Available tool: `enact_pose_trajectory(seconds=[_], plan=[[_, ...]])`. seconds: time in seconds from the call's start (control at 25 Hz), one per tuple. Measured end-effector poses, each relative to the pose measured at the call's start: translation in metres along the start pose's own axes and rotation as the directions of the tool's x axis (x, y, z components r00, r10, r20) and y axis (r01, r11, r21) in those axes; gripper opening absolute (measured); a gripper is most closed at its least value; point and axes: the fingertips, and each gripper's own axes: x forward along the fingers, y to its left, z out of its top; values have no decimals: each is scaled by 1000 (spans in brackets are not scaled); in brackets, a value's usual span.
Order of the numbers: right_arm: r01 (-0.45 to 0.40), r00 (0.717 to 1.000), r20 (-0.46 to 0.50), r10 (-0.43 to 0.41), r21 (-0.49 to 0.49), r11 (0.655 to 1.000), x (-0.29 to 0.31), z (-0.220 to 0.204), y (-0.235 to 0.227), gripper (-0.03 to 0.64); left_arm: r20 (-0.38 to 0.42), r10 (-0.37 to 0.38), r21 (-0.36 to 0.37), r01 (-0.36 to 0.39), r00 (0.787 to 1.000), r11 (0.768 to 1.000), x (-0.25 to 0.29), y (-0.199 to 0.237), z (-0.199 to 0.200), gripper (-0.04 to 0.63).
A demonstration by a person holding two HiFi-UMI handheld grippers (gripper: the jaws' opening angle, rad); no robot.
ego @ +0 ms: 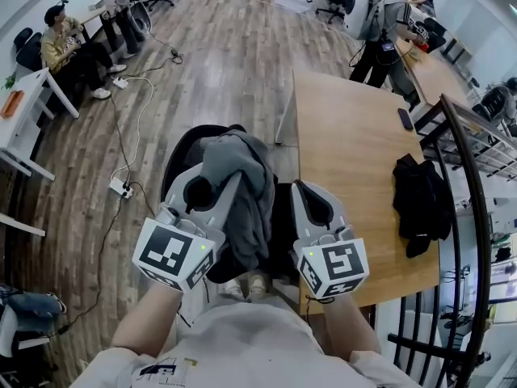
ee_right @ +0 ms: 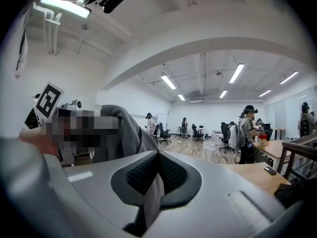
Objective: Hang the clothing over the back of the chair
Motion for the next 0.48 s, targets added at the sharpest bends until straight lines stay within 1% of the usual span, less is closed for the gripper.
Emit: enact_pose_trajectory(seconds=[0.12, 0.32, 0.48], plan=[[-18, 999, -29, 19, 21, 1000, 12, -14, 2, -2, -28, 28, -4, -29, 999, 1000, 1, 10, -15, 49], [-63, 995, -70, 71, 117, 991, 30, -33, -1, -2, -85, 61, -8, -61, 995, 998, 11, 21, -38, 49], [-71, 993, -86, 83, 131, 989, 41, -43, -11, -2, -106, 71, 0, -71, 992, 997, 23, 28, -43, 49]])
